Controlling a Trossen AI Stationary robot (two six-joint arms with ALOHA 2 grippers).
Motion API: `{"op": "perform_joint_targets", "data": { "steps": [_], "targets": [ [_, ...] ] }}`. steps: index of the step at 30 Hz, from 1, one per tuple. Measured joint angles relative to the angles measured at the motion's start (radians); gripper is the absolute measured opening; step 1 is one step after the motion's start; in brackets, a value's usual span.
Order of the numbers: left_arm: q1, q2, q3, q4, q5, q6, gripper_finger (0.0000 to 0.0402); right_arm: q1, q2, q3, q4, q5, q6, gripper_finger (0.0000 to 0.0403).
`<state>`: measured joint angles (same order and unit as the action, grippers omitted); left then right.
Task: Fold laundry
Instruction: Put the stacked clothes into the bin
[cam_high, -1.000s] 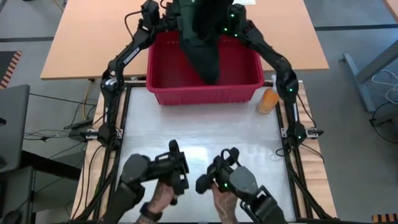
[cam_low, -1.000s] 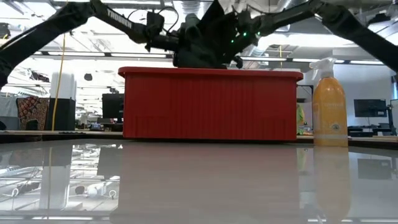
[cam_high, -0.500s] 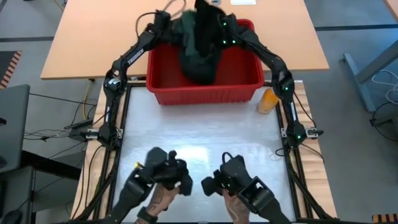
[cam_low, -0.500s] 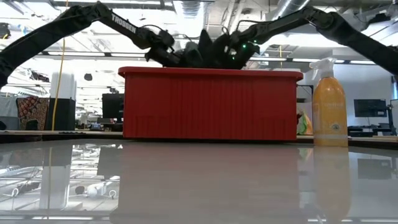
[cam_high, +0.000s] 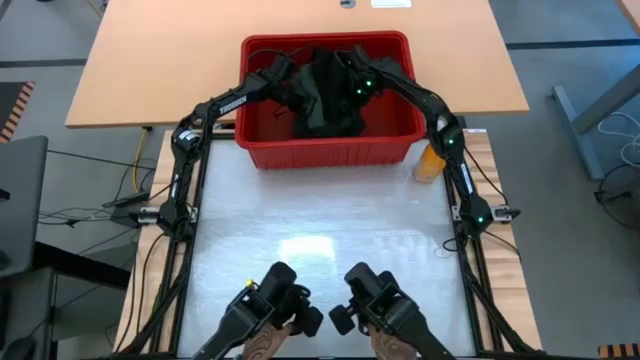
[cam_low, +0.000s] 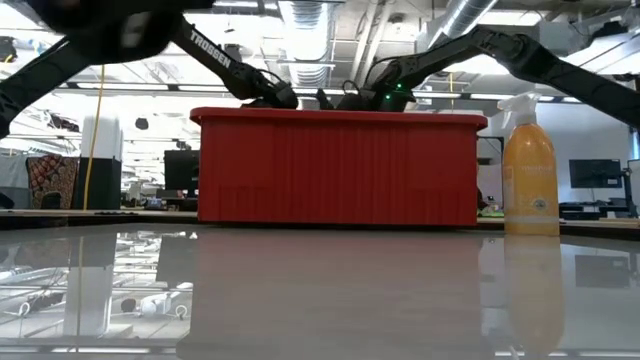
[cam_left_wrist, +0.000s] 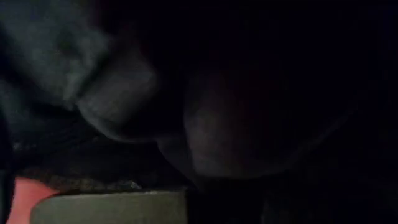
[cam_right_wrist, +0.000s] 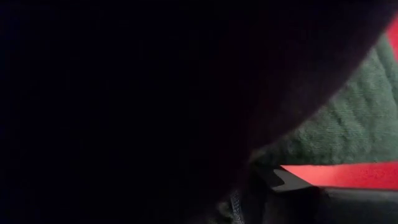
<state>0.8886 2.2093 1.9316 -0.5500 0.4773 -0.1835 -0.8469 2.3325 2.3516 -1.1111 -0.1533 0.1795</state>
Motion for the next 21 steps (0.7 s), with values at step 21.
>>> {"op": "perform_joint_targets", "data": {
  "steps": [21],
  "targets": [
    [-0.011, -0.012, 0.425, -0.887, -0.498, 0.124, 0.0183, 0.023, 0.013, 0.0, -0.084, 0.017, -0.09, 0.008]
  ]
}}
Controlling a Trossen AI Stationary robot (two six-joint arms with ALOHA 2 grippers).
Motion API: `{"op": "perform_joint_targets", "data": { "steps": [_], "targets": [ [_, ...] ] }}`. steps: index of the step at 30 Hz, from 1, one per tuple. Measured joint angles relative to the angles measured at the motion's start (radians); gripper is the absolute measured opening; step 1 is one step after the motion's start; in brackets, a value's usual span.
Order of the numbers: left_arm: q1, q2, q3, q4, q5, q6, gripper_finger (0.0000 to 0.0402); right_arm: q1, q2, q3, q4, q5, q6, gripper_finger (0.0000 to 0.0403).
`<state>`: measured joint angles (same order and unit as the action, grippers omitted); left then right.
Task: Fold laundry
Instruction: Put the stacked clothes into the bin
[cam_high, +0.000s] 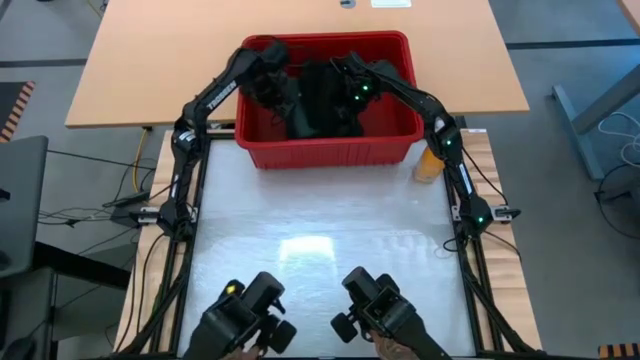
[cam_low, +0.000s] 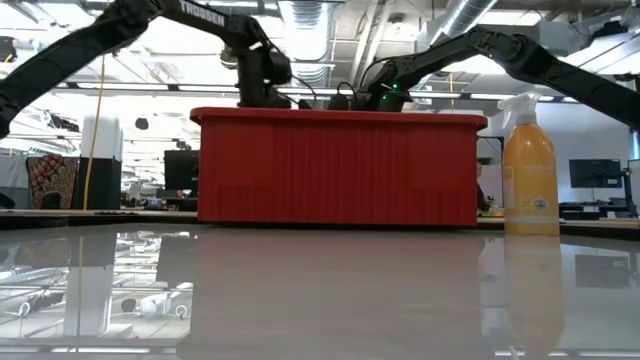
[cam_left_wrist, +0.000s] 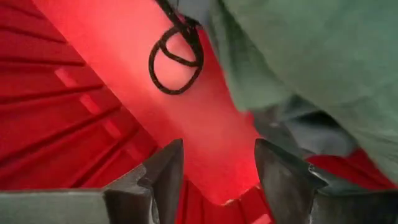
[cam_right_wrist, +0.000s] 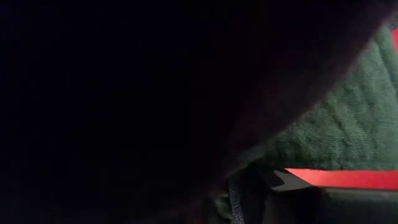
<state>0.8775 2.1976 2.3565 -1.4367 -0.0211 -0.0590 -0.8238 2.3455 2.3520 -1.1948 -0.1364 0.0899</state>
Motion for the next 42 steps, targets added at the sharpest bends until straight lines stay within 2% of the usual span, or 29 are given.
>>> {"op": "perform_joint_targets", "data": {
  "steps": [6, 12, 16, 19, 22, 24, 26, 30, 38, 42],
  "targets": [
    [-0.032, -0.092, -0.034, 0.025, 0.014, -0.023, 0.0184, -0.001, 0.0, 0.0, -0.015, 0.002, -0.019, 0.008],
    [-0.109, -0.183, -0.033, 0.356, 0.093, 0.036, 0.0184, -0.001, -0.001, 0.0, -0.027, 0.002, -0.035, 0.008],
    [-0.18, -0.202, -0.032, 0.557, 0.152, 0.148, 0.0184, 0.0, -0.001, 0.0, -0.033, 0.002, -0.038, 0.008],
    [-0.22, -0.201, -0.05, 0.623, 0.253, 0.254, 0.0185, 0.0, -0.002, 0.0, -0.033, -0.014, -0.042, 0.008],
    [-0.251, -0.195, -0.121, 0.714, 0.378, 0.316, 0.0185, -0.002, -0.003, 0.003, -0.036, -0.036, -0.046, 0.0089],
    [-0.258, -0.182, -0.168, 0.75, 0.352, 0.341, 0.0183, -0.001, -0.003, 0.003, -0.036, -0.041, -0.046, 0.0094],
    [-0.259, -0.166, -0.208, 0.815, 0.273, 0.363, 0.0177, -0.001, -0.003, 0.003, -0.036, -0.048, -0.048, 0.0095],
    [-0.225, -0.139, -0.243, 0.829, 0.152, 0.359, 0.0162, -0.002, -0.003, 0.003, -0.038, -0.072, -0.05, 0.0096],
    [-0.128, -0.135, -0.323, 0.745, 0.091, 0.165, 0.0135, -0.013, -0.038, 0.003, -0.063, -0.084, -0.092, 0.0111],
    [-0.096, -0.138, -0.388, 0.723, 0.093, 0.102, 0.0124, -0.013, -0.093, 0.003, -0.05, -0.085, -0.103, 0.0126]
  ]
}}
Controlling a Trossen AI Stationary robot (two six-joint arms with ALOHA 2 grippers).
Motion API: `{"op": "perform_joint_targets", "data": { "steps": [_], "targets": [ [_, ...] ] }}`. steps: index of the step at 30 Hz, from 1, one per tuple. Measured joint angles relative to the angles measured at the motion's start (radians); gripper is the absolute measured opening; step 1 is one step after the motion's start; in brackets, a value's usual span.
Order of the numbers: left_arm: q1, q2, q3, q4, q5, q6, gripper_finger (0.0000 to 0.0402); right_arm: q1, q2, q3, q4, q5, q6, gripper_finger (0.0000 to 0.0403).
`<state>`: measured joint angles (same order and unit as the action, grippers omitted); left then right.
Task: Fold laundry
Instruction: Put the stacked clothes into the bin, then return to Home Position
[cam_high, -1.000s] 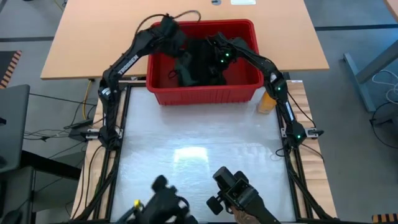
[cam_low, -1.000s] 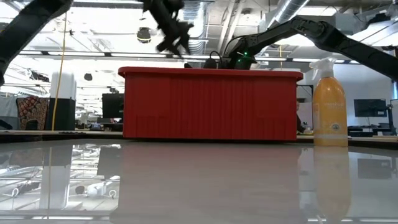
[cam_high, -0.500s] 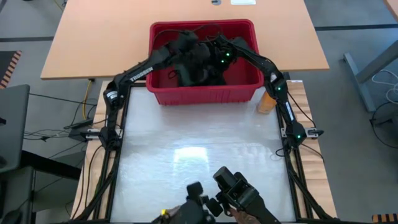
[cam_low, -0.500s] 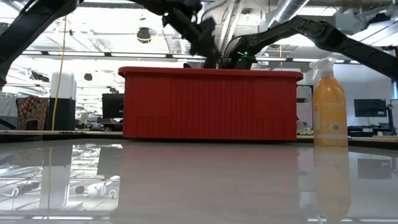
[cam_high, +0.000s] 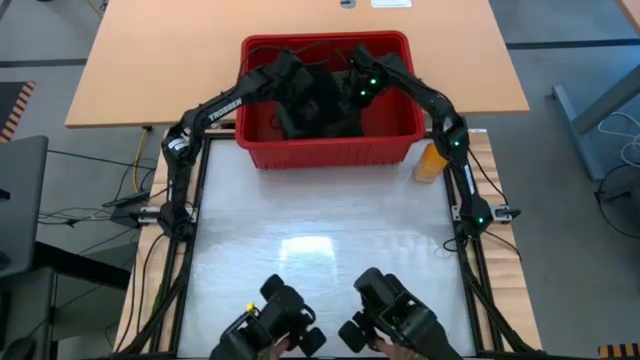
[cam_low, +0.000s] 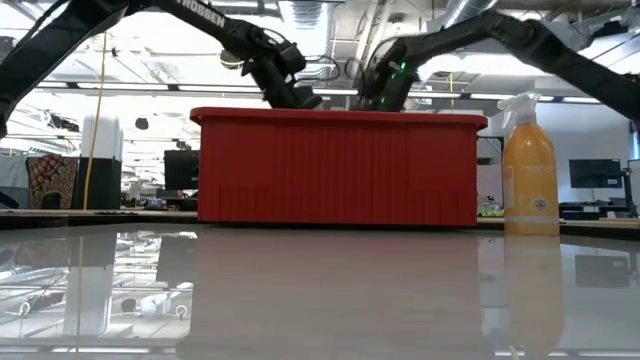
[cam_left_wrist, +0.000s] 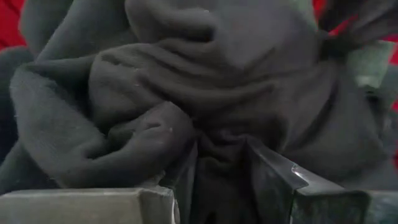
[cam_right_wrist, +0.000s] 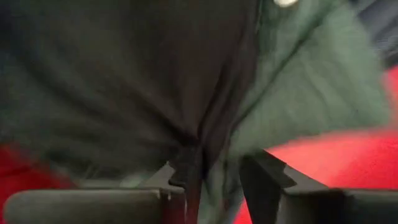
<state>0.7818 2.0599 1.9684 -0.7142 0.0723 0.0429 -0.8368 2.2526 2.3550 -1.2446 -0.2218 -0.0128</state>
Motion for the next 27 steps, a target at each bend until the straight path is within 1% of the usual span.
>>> {"op": "perform_joint_targets", "data": {
  "steps": [6, 10, 13, 16, 19, 21, 24, 27],
  "targets": [
    [0.008, -0.002, -0.072, 0.008, 0.002, -0.006, 0.0114, -0.002, -0.097, 0.002, -0.048, 0.0, -0.026, 0.015],
    [0.01, -0.001, -0.076, 0.014, -0.002, -0.006, 0.0112, -0.009, -0.17, 0.001, -0.032, -0.001, -0.026, 0.0163],
    [0.01, -0.001, -0.076, 0.025, -0.006, -0.004, 0.0112, -0.005, -0.223, -0.005, 0.016, -0.056, -0.048, 0.0169],
    [0.011, -0.009, -0.069, 0.036, 0.02, -0.002, 0.0112, 0.009, -0.242, -0.038, 0.126, -0.137, -0.085, 0.0171],
    [0.012, -0.059, -0.053, 0.041, 0.048, 0.022, 0.0112, 0.027, -0.239, -0.102, 0.261, -0.198, -0.089, 0.0169],
    [0.01, -0.108, -0.045, 0.061, 0.039, 0.054, 0.0112, 0.041, -0.238, -0.16, 0.367, -0.208, -0.075, 0.0167],
    [0.009, -0.165, -0.043, 0.035, 0.018, 0.077, 0.0112, 0.054, -0.238, -0.255, 0.554, -0.208, -0.067, 0.0164],
    [0.01, -0.198, -0.046, 0.014, 0.046, 0.069, 0.0112, 0.069, -0.238, -0.37, 0.769, -0.189, -0.066, 0.0162]
  ]
}}
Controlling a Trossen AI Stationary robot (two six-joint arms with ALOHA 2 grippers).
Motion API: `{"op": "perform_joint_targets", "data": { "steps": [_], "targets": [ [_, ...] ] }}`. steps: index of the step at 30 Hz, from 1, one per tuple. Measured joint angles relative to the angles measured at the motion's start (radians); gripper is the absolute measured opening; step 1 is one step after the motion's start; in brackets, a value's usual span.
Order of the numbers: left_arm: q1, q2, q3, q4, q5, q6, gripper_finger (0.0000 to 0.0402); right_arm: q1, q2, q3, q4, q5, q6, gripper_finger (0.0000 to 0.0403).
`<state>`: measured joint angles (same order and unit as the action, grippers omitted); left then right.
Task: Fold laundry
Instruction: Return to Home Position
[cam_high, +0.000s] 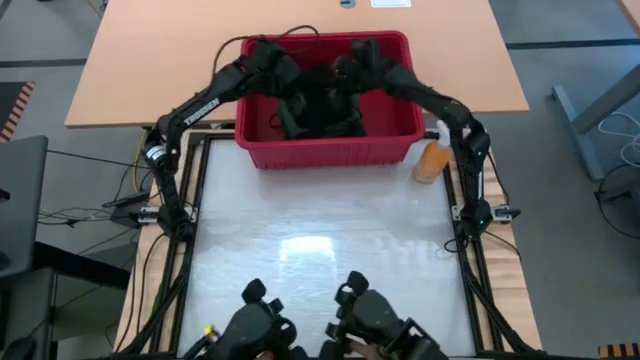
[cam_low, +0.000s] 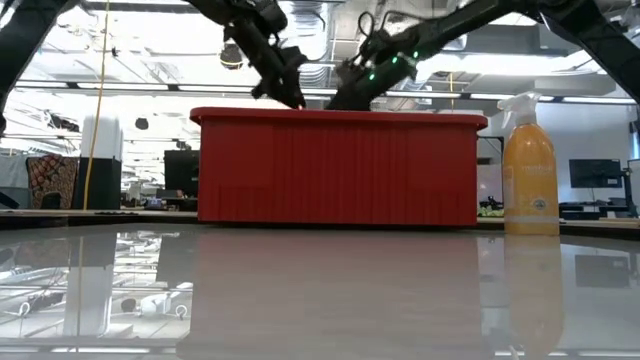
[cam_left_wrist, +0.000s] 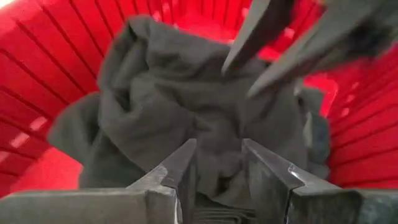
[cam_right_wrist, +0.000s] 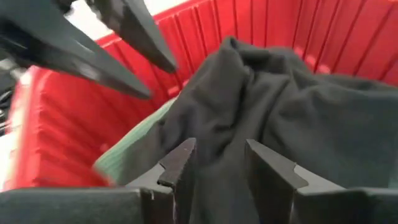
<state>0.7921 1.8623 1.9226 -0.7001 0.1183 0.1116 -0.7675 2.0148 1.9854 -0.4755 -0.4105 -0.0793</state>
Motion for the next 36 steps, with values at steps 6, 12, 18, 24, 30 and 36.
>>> {"op": "perform_joint_targets", "data": {
  "steps": [6, 12, 18, 24, 30, 36],
  "targets": [
    [-0.002, -0.075, 0.003, 0.006, 0.005, -0.055, 0.0112, 0.009, 0.001, -0.192, 0.318, 0.058, 0.051, 0.0152],
    [-0.041, -0.132, 0.002, 0.001, 0.007, -0.074, 0.0112, 0.01, 0.014, -0.276, 0.395, 0.078, 0.012, 0.0141],
    [-0.073, -0.201, 0.002, -0.015, -0.032, -0.078, 0.0112, 0.02, -0.001, -0.275, 0.397, 0.07, -0.027, 0.0133],
    [-0.074, -0.282, 0.003, -0.071, -0.103, -0.053, 0.0112, 0.013, -0.114, -0.183, 0.389, 0.067, -0.027, 0.0133],
    [-0.091, -0.366, -0.001, -0.142, -0.099, -0.017, 0.0112, 0.021, -0.271, -0.169, 0.149, 0.041, -0.016, 0.0133],
    [-0.173, -0.515, -0.255, 0.034, 0.001, -0.065, 0.0112, 0.099, -0.445, -0.183, -0.157, -0.055, 0.003, 0.0133]
  ]
}}
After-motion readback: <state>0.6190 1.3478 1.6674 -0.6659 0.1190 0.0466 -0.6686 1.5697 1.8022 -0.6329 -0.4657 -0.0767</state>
